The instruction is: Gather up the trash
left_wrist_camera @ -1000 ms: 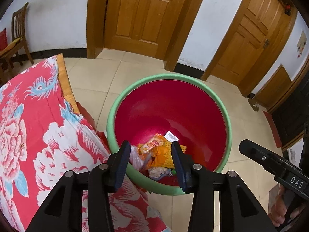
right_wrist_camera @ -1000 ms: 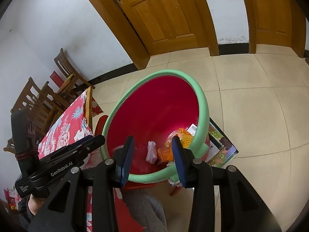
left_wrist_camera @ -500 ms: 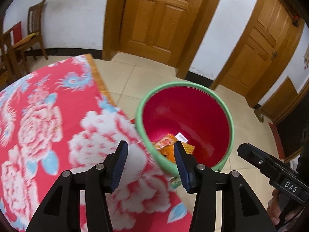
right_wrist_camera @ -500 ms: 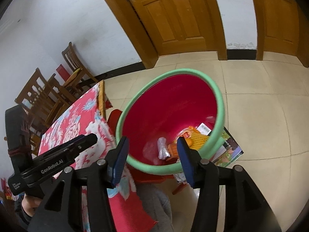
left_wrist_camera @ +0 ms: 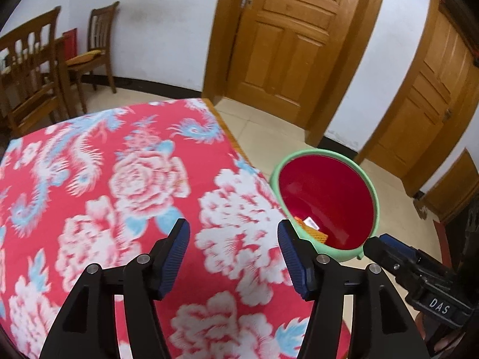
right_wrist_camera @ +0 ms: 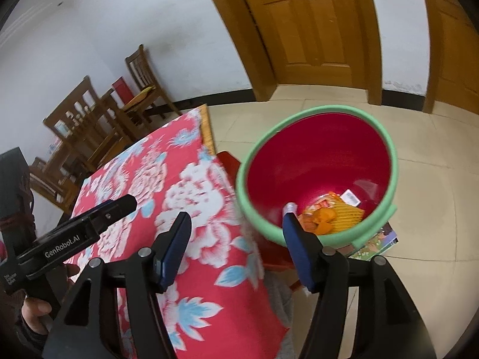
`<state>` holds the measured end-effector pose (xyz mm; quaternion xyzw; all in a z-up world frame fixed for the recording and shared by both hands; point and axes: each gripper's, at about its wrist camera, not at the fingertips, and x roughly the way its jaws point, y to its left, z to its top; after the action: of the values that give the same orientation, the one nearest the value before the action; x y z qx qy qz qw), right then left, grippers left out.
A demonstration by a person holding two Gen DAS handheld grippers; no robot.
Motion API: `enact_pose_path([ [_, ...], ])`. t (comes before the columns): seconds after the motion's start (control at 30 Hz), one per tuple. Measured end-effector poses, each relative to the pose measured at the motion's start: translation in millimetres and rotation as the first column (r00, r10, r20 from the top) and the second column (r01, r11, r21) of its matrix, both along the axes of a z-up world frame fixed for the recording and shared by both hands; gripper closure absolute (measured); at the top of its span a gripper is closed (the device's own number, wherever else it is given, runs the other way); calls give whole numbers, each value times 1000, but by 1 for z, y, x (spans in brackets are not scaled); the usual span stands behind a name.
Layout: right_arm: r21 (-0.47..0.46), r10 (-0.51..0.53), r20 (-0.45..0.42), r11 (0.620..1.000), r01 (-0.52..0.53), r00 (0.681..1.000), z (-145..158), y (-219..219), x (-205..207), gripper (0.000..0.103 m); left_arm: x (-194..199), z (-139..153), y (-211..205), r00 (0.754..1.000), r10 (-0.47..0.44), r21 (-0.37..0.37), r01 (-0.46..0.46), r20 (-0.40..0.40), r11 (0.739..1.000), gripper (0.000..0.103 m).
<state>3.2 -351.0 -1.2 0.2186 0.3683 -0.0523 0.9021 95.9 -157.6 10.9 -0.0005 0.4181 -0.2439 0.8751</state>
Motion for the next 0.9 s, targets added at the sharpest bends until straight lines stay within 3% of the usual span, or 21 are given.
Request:
enact_pose_path([
  [0.1,-18,25,2,1000,-25,1000,2,17,-1,36,-8,4,15,999,37,10,-38,22,999,33],
  [0.33,-73,67,27,995,-64,997,11,49,-10,36,-26,9,46,993,108,16,-109,46,994,33],
  [0.9,-179,58,106,983,-39,993,20,93,-38,35,-58,13,92,967,230,12,-233,105,972,31],
])
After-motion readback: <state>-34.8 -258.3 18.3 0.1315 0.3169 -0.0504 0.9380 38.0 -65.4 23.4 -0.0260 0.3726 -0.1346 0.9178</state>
